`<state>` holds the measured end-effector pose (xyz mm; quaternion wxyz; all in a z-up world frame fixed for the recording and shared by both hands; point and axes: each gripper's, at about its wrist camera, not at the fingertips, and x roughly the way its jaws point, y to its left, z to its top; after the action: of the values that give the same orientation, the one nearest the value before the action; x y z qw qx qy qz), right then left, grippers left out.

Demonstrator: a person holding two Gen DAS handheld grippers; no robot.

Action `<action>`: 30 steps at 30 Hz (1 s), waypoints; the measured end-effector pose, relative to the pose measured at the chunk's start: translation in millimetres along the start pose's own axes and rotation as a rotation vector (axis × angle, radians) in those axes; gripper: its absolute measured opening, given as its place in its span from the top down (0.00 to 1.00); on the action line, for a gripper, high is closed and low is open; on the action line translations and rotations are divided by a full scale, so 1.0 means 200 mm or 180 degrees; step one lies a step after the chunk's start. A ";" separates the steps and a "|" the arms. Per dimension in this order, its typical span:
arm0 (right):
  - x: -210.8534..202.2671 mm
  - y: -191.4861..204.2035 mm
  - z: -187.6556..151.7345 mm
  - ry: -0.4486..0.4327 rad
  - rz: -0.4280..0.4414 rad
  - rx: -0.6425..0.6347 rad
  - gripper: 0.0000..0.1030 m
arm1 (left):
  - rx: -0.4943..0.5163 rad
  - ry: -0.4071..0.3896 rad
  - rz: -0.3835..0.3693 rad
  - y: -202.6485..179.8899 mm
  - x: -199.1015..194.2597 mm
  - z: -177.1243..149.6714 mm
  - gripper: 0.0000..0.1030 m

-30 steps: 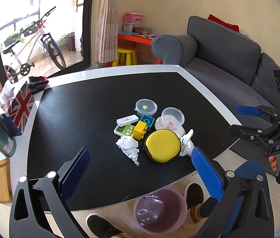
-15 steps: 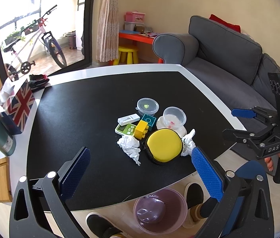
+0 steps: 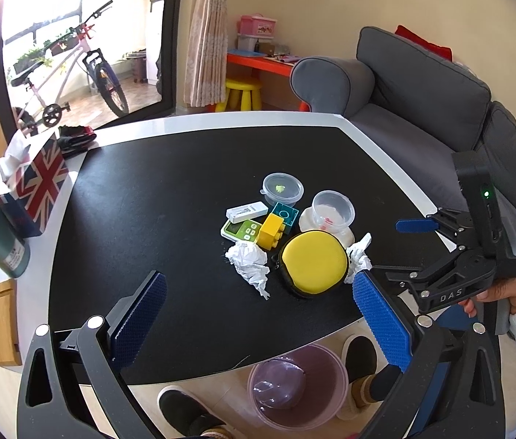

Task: Collect trash
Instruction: 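Grasp the crumpled white tissue beside the yellow case with the right tool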

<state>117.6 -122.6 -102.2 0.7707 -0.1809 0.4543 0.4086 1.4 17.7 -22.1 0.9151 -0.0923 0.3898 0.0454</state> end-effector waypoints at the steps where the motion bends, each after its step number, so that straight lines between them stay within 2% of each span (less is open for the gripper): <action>1: 0.02 0.00 0.00 0.0029 0.0001 -0.0009 0.03 | -0.0007 0.0009 0.0004 0.00 0.01 0.00 0.05; 4: 0.06 0.01 -0.01 0.0083 0.0033 -0.0039 0.03 | -0.0017 0.0034 0.0007 0.01 0.02 -0.01 0.05; 6: 0.09 0.02 -0.01 0.0112 0.0058 -0.0068 0.07 | -0.0025 0.0050 0.0007 0.01 0.03 -0.01 0.05; 8: 0.11 0.03 -0.01 0.0184 0.0078 -0.0101 0.26 | -0.0032 0.0061 0.0007 0.01 0.04 -0.02 0.05; 10: 0.14 0.04 -0.01 0.0251 0.0086 -0.0135 0.31 | -0.0037 0.0071 0.0004 0.01 0.05 -0.02 0.05; 12: 0.16 0.05 -0.01 0.0293 0.0144 -0.0150 0.45 | -0.0037 0.0077 0.0000 0.01 0.05 -0.02 0.05; 14: 0.17 0.06 -0.01 0.0327 0.0123 -0.0161 0.69 | -0.0035 0.0086 -0.0001 0.01 0.05 -0.02 0.05; 16: 0.17 0.06 -0.01 0.0318 0.0108 -0.0166 0.77 | -0.0033 0.0090 -0.0005 0.01 0.05 -0.02 0.05; 20: 0.15 0.05 -0.01 0.0249 0.0095 -0.0136 0.80 | -0.0036 0.0096 -0.0008 0.01 0.06 -0.02 0.05; 30: -0.02 -0.02 -0.01 0.0003 -0.0008 0.0060 0.80 | -0.0067 0.0072 -0.0040 0.03 0.11 -0.01 0.05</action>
<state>118.8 -128.7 -99.8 0.7727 -0.1744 0.4582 0.4033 14.5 22.7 -40.4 0.9099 -0.1049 0.3990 0.0427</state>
